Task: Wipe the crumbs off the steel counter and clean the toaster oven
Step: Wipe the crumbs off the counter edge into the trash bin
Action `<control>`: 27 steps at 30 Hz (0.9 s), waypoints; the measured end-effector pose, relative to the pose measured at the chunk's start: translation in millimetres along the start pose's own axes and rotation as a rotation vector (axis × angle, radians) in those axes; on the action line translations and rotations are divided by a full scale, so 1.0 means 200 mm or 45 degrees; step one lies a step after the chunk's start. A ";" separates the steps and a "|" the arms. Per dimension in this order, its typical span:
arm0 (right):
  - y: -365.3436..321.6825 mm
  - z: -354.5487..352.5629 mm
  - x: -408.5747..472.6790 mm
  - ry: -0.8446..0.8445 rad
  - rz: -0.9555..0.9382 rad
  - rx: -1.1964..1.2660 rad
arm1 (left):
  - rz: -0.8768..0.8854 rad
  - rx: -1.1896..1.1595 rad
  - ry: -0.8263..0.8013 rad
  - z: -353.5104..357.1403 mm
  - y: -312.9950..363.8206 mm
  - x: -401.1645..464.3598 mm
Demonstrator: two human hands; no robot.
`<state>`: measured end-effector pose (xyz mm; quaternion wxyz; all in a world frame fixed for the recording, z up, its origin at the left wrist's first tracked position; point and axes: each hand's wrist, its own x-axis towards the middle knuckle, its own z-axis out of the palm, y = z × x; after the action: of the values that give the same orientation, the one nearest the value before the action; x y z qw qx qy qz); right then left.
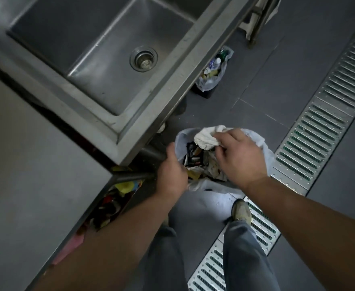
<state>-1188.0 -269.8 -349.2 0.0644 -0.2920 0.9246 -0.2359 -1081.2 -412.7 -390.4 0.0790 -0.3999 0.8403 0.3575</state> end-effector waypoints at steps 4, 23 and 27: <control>-0.16 -0.16 -0.08 -0.053 0.028 -0.005 | -0.026 0.013 0.018 -0.19 0.09 -0.18; -0.54 -0.73 -0.01 -0.255 -0.538 0.029 | -0.430 -0.408 0.382 -0.35 0.17 -1.01; -0.69 -0.75 -0.09 -0.309 -0.656 0.042 | -0.450 -0.450 0.446 -0.42 0.16 -1.20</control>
<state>-1141.3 -300.0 -152.0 0.1173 -0.5425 0.8015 -0.2227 -931.9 -308.1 -210.9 -0.0768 -0.6031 0.6832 0.4045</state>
